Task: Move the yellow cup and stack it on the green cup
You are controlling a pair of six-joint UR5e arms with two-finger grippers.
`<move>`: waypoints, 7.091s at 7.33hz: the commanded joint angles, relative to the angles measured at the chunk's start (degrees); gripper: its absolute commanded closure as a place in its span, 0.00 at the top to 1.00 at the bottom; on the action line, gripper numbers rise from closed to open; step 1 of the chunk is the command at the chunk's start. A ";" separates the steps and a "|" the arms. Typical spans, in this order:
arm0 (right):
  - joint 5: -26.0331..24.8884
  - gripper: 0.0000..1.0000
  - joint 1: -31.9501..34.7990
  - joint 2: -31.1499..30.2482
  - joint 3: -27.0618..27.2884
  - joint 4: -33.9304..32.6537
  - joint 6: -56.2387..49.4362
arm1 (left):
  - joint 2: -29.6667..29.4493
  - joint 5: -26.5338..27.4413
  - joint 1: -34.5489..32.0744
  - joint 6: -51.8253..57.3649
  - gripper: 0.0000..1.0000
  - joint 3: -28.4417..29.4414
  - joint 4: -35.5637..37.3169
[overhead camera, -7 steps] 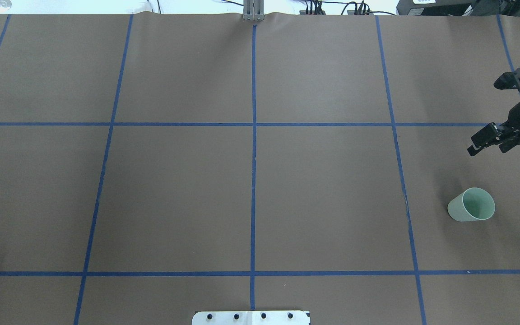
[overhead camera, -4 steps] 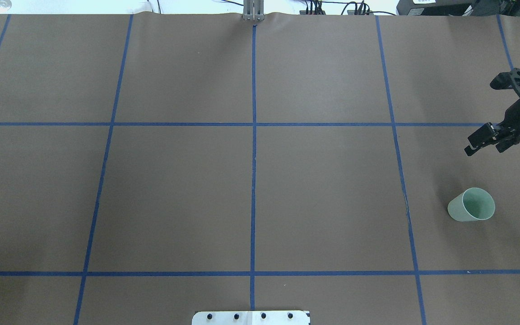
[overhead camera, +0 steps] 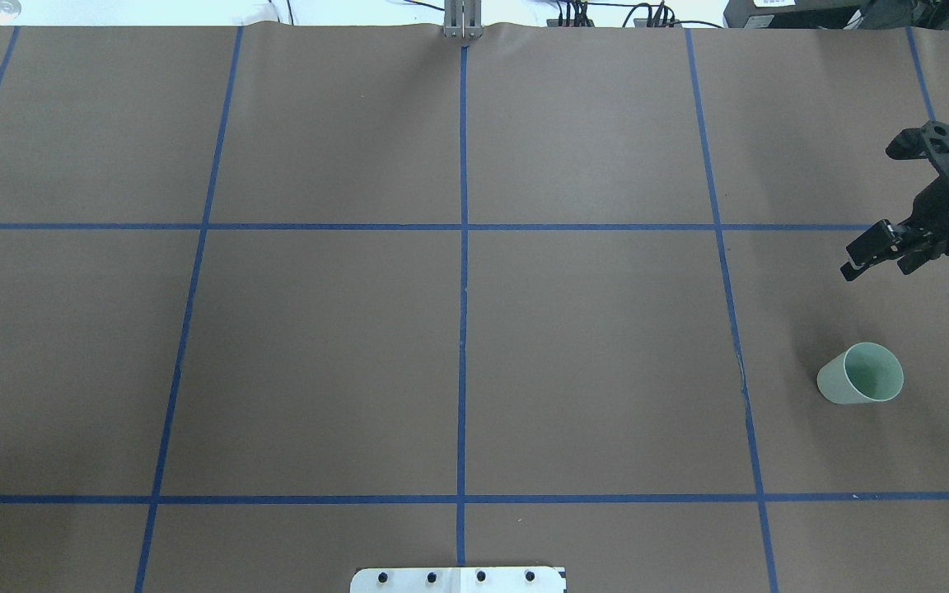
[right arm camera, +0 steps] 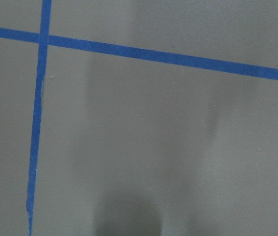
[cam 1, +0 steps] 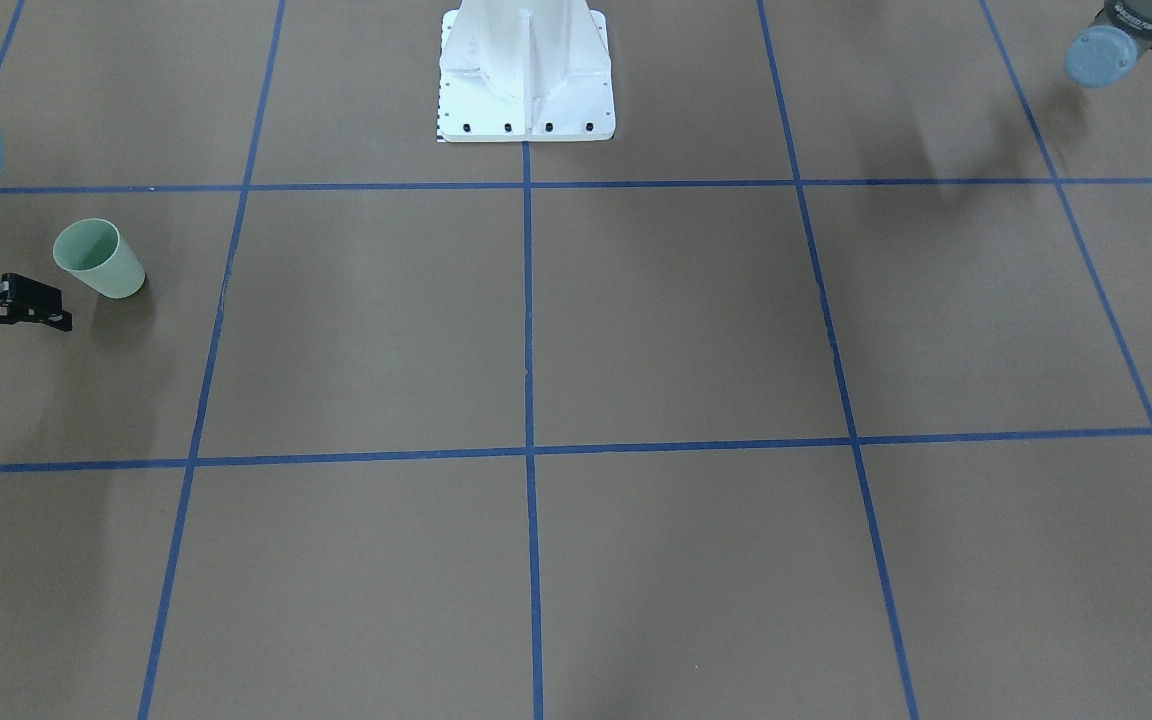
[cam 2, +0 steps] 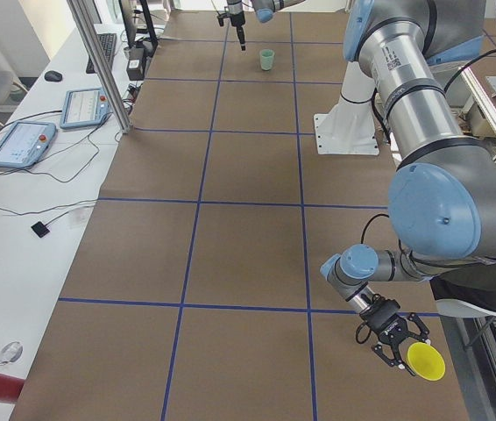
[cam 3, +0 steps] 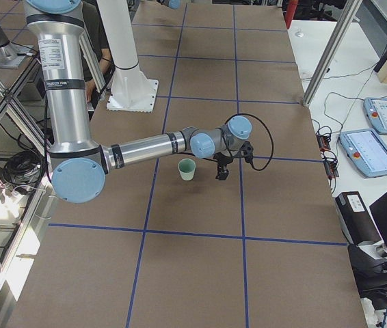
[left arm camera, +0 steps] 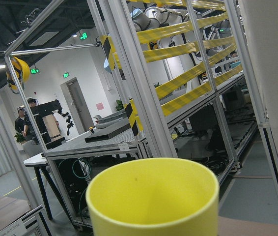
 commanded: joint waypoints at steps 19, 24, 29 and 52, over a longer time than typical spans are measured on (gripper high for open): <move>1.32 1.00 -0.76 1.91 -0.06 -0.01 0.53 | -40.44 52.18 -32.79 43.32 0.65 -3.51 20.26; 0.53 1.00 -0.76 5.58 -1.19 0.43 0.53 | -55.80 71.72 -26.20 62.52 0.66 -1.84 7.55; 0.44 1.00 -1.37 18.32 -6.03 0.61 7.87 | -71.62 69.14 -20.67 102.26 0.65 23.55 -58.97; -0.26 0.64 -19.57 29.16 -4.27 9.92 38.67 | -84.05 38.78 -17.14 137.91 0.62 36.13 -94.09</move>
